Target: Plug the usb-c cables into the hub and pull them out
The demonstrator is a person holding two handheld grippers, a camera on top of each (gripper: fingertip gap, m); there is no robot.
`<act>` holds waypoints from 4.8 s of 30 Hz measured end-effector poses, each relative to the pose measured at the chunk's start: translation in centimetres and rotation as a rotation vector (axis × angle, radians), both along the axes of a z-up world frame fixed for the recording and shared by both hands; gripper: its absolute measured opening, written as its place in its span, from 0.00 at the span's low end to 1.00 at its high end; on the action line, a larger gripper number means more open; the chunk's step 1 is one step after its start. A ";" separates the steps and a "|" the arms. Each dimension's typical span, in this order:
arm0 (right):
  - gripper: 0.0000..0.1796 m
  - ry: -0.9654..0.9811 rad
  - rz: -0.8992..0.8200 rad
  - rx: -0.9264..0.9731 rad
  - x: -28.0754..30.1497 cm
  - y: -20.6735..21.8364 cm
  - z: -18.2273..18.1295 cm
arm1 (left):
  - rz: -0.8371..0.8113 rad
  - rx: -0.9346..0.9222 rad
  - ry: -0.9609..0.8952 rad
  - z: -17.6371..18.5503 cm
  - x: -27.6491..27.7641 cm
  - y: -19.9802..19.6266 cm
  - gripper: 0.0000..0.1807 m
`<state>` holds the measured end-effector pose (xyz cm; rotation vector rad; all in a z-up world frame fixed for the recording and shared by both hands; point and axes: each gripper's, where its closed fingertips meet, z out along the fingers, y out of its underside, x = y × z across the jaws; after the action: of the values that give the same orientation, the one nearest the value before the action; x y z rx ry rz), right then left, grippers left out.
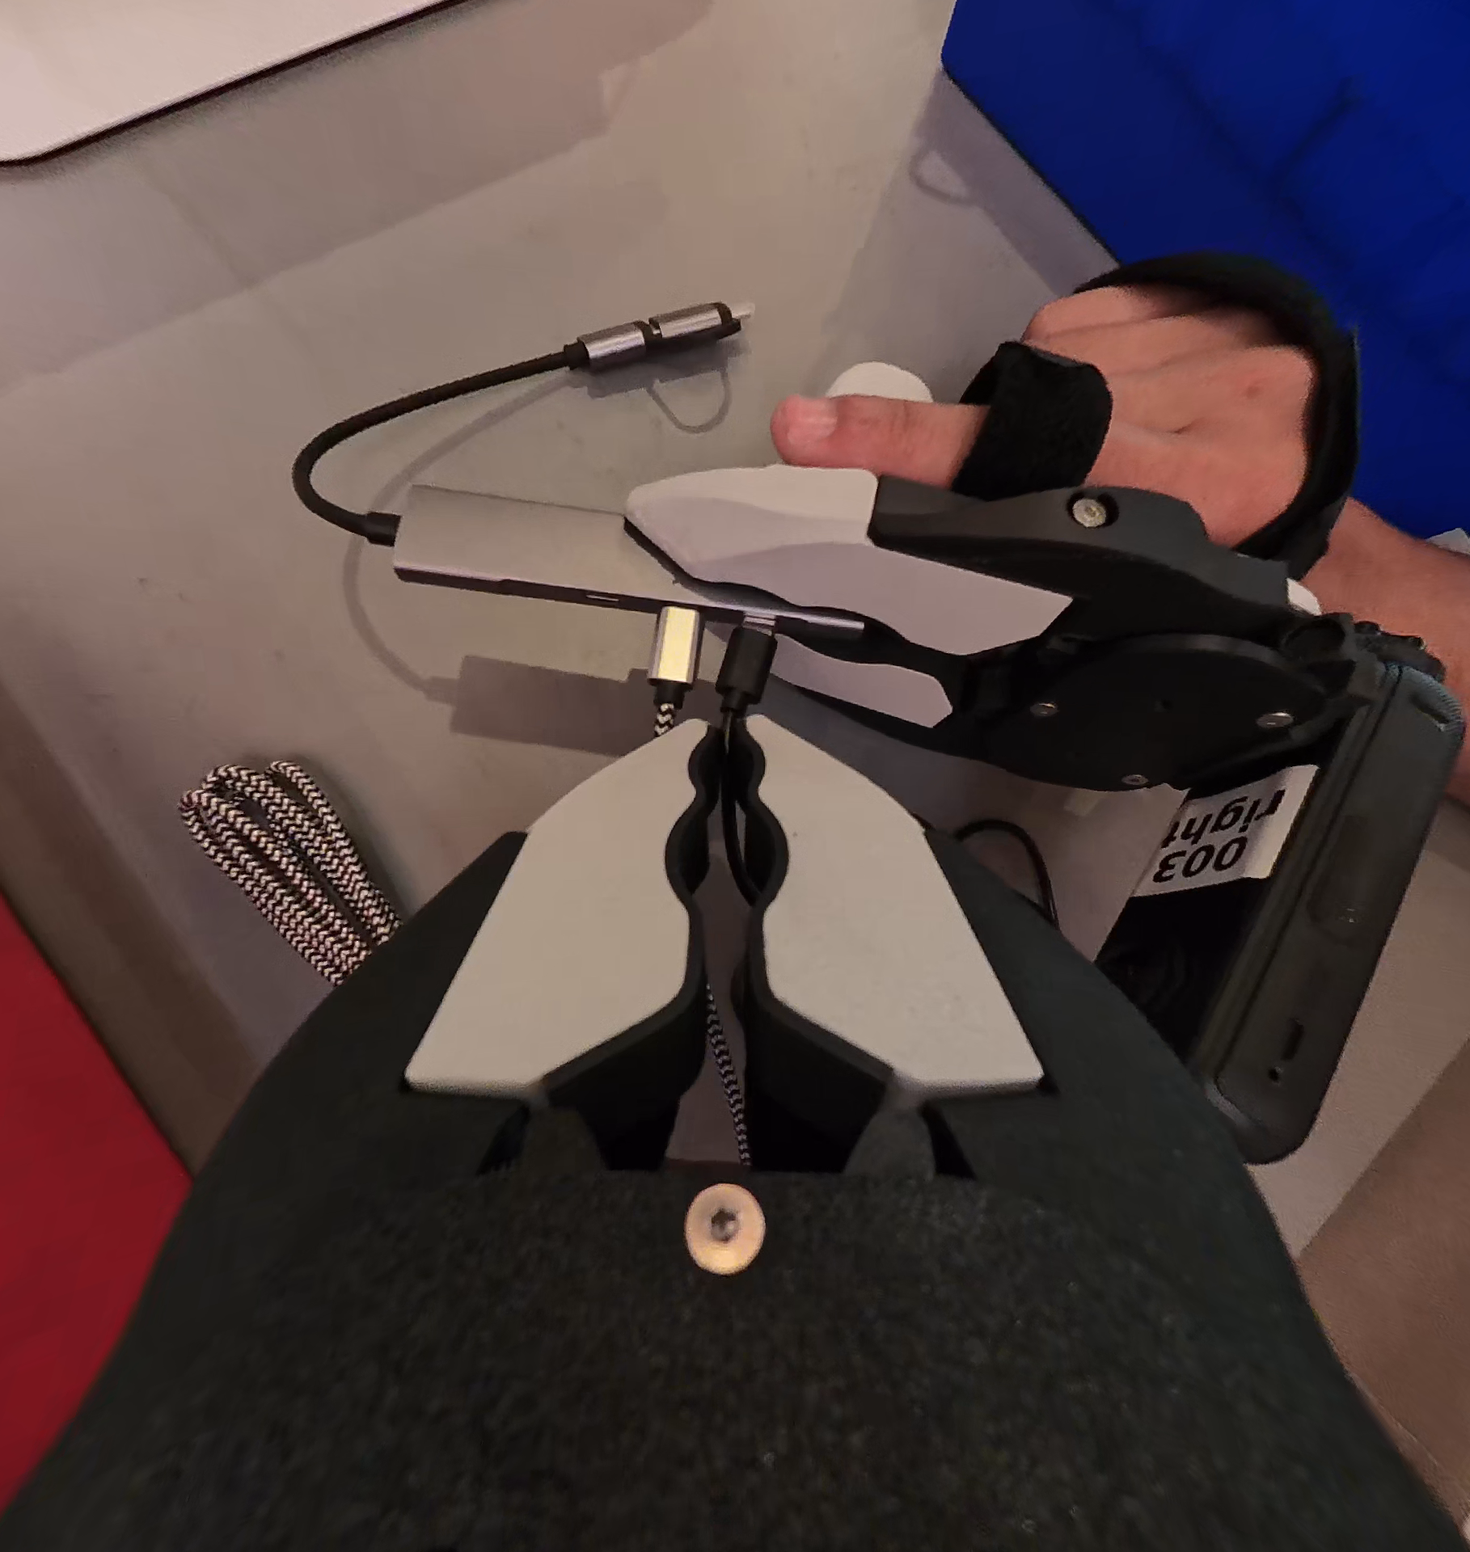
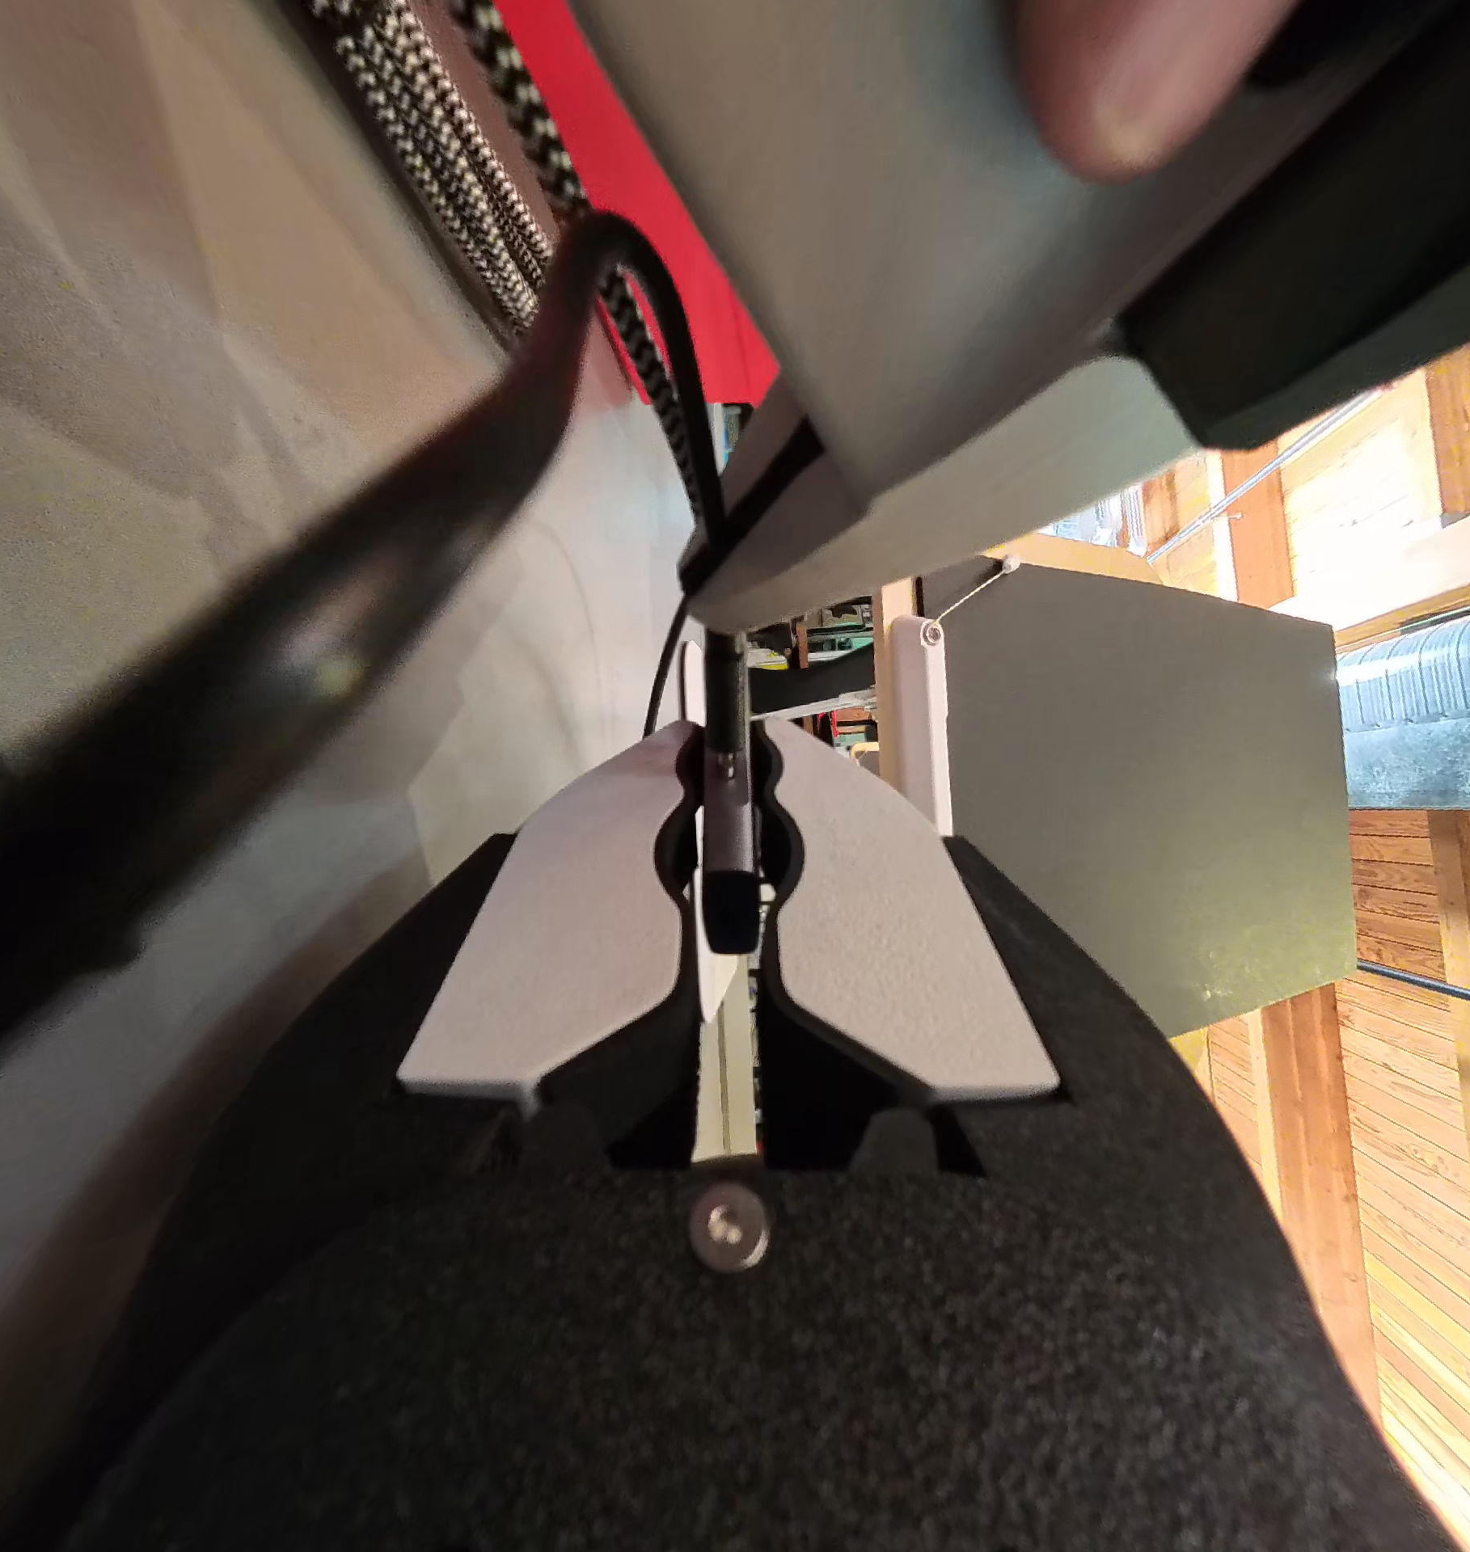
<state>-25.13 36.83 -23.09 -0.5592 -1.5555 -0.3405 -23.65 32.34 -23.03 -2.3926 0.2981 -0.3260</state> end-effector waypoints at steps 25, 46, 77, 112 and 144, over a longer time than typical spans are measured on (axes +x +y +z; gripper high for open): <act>0.05 0.050 0.038 -0.091 0.5 -0.1 0.2 | 0.006 0.070 -0.066 0.3 -0.8 0.7 0.01; 0.05 0.113 0.059 -0.141 0.9 0.2 0.6 | 0.032 0.306 -0.174 4.1 -1.7 -7.2 0.14; 0.05 0.474 -0.570 -0.157 23.7 15.9 55.2 | -0.054 0.166 -0.152 -2.1 1.3 -19.4 0.10; 0.05 0.178 -0.677 -0.787 33.1 19.8 23.9 | -0.079 0.105 -0.127 -3.3 1.6 -19.4 0.11; 0.14 -0.267 -0.892 -1.408 35.2 19.6 2.1 | -0.084 0.106 -0.098 -3.5 1.1 -19.4 0.12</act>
<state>10.04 56.38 -20.95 -2.3981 -1.5323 0.1077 -22.53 12.99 -26.49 -2.2559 0.3624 -0.4539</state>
